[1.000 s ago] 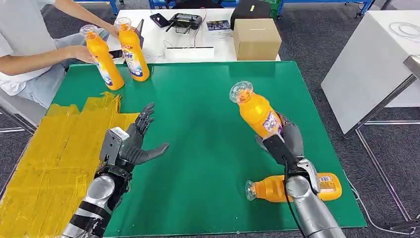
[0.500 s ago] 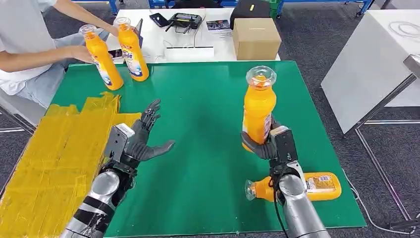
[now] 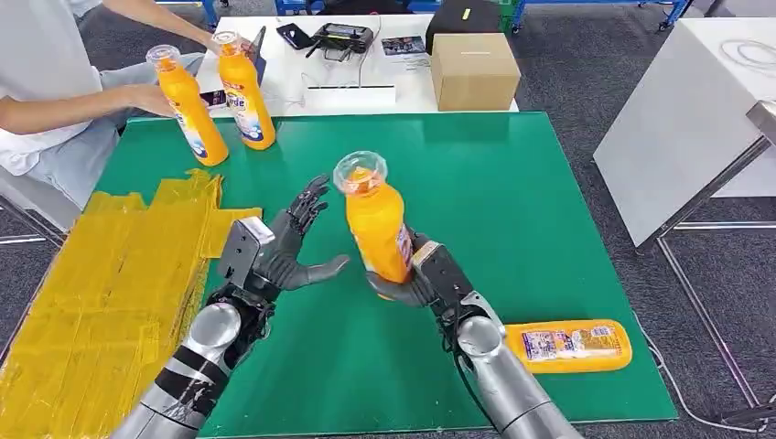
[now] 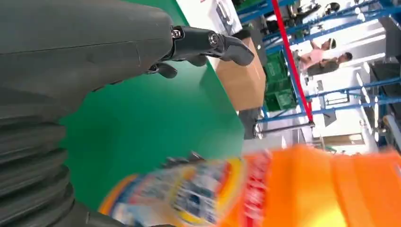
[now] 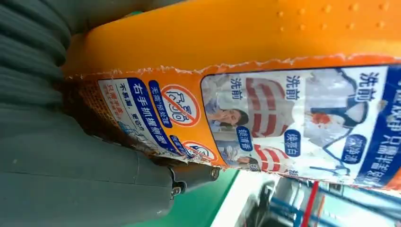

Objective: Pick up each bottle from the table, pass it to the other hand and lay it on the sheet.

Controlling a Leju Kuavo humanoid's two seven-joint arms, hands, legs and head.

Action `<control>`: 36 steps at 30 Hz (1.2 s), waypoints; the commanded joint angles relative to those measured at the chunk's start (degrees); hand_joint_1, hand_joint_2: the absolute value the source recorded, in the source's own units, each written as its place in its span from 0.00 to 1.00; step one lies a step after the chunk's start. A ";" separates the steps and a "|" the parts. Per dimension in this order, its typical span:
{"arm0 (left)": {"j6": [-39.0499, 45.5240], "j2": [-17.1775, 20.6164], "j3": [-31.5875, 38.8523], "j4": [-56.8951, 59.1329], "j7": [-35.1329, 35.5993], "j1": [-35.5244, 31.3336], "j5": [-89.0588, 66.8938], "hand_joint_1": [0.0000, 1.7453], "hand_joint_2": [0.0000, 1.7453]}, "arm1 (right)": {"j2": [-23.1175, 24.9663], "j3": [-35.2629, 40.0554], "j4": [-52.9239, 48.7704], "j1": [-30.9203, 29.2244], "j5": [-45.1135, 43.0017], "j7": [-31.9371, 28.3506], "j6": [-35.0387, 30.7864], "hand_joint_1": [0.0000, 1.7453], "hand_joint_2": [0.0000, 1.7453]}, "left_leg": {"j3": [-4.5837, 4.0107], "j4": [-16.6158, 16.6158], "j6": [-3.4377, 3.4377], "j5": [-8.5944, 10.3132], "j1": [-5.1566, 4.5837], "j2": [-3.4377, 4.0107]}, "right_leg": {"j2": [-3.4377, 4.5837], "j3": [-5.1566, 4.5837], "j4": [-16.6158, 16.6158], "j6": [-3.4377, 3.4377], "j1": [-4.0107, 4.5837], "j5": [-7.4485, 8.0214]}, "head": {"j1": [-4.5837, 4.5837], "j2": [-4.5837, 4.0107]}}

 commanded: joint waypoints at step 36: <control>-3.82 -0.77 -4.21 4.96 -0.34 -2.80 4.68 1.00 1.00 | 0.64 9.21 7.53 -4.52 2.26 -1.28 -0.83 1.00 1.00 | 0.16 -0.01 -0.02 -0.06 0.04 0.03 | 0.05 0.17 -0.05 -0.05 0.04 -0.03 | 0.00 0.00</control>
